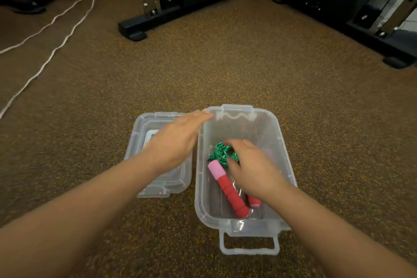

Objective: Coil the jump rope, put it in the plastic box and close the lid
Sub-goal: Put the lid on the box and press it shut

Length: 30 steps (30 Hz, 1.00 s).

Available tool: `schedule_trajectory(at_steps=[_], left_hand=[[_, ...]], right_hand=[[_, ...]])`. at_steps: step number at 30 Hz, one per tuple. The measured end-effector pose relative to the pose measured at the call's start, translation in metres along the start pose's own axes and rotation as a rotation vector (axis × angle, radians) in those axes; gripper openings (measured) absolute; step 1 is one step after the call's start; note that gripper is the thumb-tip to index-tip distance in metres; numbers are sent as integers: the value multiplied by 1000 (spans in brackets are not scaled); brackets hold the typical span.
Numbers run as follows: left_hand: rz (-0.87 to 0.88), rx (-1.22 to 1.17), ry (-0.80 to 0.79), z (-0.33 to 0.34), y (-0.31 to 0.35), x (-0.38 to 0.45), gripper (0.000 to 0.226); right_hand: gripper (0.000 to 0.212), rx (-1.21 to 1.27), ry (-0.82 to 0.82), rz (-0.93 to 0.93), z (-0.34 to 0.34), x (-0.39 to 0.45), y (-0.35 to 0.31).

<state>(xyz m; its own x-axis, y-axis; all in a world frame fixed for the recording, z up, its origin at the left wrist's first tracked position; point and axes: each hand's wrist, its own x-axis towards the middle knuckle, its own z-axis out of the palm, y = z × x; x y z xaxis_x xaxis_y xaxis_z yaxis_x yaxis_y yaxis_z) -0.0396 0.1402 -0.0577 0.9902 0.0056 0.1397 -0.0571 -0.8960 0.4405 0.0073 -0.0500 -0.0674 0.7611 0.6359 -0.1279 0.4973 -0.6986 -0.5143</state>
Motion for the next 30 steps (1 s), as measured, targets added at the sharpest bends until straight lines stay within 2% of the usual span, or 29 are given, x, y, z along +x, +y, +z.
schedule_trajectory(at_steps=[2,4,7,11,13,16,19,24,30], left_hand=[[-94,-36,92,-6,-23,-27,47],[-184,-32,82,2,-48,-49,48],[-229,45,-47,19,-79,-77,56],[-240,204,-282,30,-110,-108,89],[-237,243,-357,33,-119,-119,97],[-243,279,-424,34,-124,-127,78],[-243,287,-428,36,-126,-126,79],[-236,298,-408,42,-132,-115,82],[-223,234,-352,37,-128,-109,82]], right_hand=[[45,41,88,-81,-2,-1,-15],[46,50,133,-189,0,-1,-35],[46,22,126,-355,12,-1,-67],[49,-56,34,-491,44,-1,-108],[55,-99,-66,-454,67,-2,-120],[63,-203,-240,-340,96,-2,-124],[66,-287,-344,-269,112,0,-118],[62,-328,-394,-178,119,7,-105],[62,-320,-371,-153,124,10,-101]])
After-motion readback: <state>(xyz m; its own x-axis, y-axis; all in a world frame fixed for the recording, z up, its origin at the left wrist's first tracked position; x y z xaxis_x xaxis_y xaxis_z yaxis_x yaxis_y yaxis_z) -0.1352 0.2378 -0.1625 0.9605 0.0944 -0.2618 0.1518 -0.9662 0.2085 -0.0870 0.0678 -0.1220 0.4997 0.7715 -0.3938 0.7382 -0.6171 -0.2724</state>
